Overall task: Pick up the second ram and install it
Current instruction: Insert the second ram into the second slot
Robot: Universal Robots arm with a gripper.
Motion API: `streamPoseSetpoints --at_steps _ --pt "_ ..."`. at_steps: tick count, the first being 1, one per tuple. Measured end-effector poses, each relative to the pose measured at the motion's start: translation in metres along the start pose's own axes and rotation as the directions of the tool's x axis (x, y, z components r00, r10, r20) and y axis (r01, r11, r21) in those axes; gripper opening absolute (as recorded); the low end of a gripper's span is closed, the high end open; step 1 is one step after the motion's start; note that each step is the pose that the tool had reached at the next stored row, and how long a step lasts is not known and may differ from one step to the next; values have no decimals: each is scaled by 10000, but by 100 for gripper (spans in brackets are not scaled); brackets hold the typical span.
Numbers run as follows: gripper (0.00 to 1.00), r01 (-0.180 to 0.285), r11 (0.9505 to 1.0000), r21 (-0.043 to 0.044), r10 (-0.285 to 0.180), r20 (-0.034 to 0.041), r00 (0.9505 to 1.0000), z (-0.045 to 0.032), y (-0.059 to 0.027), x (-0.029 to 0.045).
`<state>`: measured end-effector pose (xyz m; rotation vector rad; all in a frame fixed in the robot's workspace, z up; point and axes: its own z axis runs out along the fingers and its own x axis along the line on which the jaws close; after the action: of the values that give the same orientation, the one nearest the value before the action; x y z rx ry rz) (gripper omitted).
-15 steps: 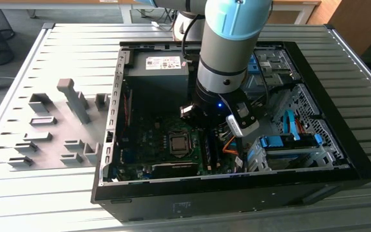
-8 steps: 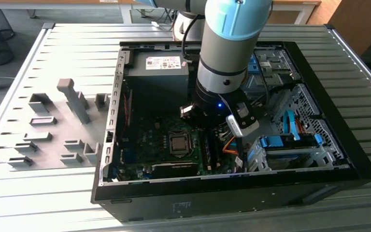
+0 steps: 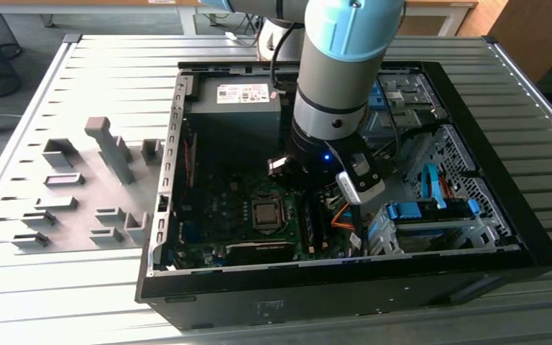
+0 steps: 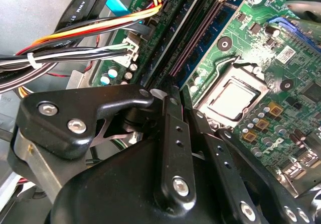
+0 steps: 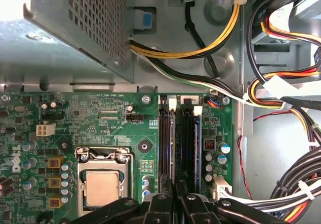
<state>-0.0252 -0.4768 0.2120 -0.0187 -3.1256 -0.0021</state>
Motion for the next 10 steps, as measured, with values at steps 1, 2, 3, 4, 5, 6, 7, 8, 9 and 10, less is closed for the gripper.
streamPoseSetpoints --at_steps 1,2,3,4,5,6,7,8,9,10 --pt "14 0 10000 0 0 0 10000 1 0 0" --pt "14 0 10000 0 0 0 10000 2 0 0" --pt "14 0 10000 -1 0 0 10000 3 0 0" --pt "14 0 10000 -1 0 -2 10000 3 0 0" --pt "14 0 10000 -1 0 -2 10000 3 0 0" --pt "14 0 10000 -1 0 -2 10000 3 0 0" --pt "14 0 10000 -2 0 -8 10000 3 0 0" --pt "14 0 10000 -2 0 -14 10000 3 0 0" --pt "14 1 10000 -1 -1 -31 10000 2 0 -2" --pt "14 2 10000 -1 -2 -48 10000 2 0 -4"
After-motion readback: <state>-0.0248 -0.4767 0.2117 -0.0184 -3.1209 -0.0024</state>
